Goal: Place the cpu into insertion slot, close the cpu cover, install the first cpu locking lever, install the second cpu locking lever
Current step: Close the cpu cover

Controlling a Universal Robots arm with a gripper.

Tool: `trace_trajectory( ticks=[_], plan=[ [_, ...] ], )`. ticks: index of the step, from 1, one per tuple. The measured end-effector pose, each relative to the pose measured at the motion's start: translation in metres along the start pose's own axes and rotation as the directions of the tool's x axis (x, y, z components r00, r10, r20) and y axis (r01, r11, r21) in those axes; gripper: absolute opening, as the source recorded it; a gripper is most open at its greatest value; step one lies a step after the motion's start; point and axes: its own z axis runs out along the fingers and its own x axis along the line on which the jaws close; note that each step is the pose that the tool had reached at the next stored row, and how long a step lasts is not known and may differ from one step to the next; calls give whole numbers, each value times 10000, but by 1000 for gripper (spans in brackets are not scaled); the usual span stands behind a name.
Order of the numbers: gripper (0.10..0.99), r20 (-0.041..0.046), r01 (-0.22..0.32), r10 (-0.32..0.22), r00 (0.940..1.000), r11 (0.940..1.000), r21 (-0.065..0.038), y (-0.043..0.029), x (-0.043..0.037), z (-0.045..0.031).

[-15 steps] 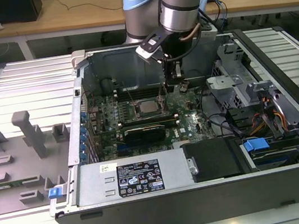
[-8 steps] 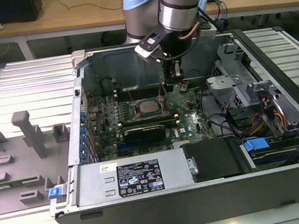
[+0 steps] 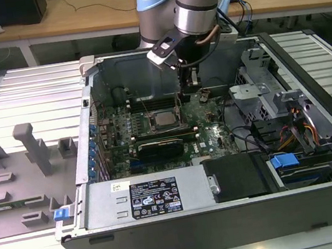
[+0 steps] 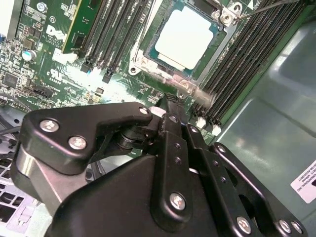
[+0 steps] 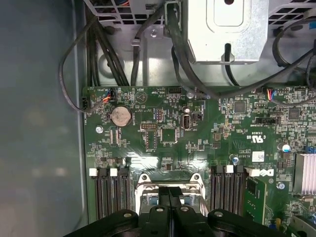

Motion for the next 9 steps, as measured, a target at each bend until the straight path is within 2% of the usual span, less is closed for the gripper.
trace_trajectory(
  ticks=[5, 6, 7, 9],
  plan=[
    [106, 2, 0, 0, 10000, 10000, -14, -37, 0, 3],
    [106, 1, -1, 1, 10000, 10000, -48, -66, -1, 6],
    [106, 2, 0, 0, 10000, 9999, -122, -113, -1, 11],
    [106, 26, -4, 5, 10000, 9997, -235, -162, -2, 18]
  ],
)
